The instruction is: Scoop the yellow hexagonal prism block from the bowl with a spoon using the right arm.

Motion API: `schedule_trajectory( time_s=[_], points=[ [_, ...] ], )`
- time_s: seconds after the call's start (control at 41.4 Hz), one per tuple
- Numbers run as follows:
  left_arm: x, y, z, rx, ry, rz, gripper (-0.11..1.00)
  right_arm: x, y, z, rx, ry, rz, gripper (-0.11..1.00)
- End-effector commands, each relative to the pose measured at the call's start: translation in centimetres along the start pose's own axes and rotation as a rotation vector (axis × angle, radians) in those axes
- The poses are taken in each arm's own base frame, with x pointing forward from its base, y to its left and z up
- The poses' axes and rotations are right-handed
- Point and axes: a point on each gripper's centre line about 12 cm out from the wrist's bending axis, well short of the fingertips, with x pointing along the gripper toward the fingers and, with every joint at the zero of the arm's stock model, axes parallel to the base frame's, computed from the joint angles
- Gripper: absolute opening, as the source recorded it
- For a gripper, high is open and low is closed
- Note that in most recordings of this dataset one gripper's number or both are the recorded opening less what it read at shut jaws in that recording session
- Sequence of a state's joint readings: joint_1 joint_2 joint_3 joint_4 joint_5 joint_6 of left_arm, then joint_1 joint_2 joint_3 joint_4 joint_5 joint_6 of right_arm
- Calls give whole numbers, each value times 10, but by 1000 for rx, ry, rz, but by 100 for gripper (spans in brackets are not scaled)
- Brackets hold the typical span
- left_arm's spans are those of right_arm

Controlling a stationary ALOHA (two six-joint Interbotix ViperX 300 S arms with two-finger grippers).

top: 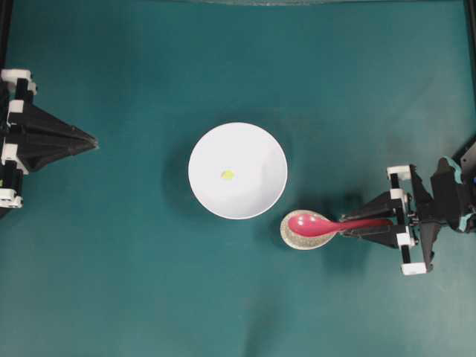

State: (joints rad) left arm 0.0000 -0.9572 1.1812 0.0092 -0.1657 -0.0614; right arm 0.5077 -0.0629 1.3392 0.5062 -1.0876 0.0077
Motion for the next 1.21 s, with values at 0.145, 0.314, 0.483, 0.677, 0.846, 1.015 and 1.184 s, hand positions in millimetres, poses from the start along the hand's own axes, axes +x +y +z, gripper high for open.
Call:
schedule_trajectory(
  time_s=[0.145,0.314,0.483,0.677,0.846,1.015,1.184],
  points=[
    [2,0,5,0,-9,1,1,0,2,26,-11,41,16,25],
    [2,0,4,0,-9,-1,1,2,-1,25,-6,110,8,25],
    [2,0,5,0,-9,1,1,2,0,24,-7,121,10,25],
    [2,0,5,0,-11,1,1,2,0,23,-8,131,11,25],
    [2,0,5,0,-14,0,1,1,0,21,-10,146,13,27],
    [2,0,5,0,-15,-1,1,1,0,19,-11,161,16,31],
    [2,0,5,0,-17,-1,1,1,0,19,-12,161,15,32]
  ],
)
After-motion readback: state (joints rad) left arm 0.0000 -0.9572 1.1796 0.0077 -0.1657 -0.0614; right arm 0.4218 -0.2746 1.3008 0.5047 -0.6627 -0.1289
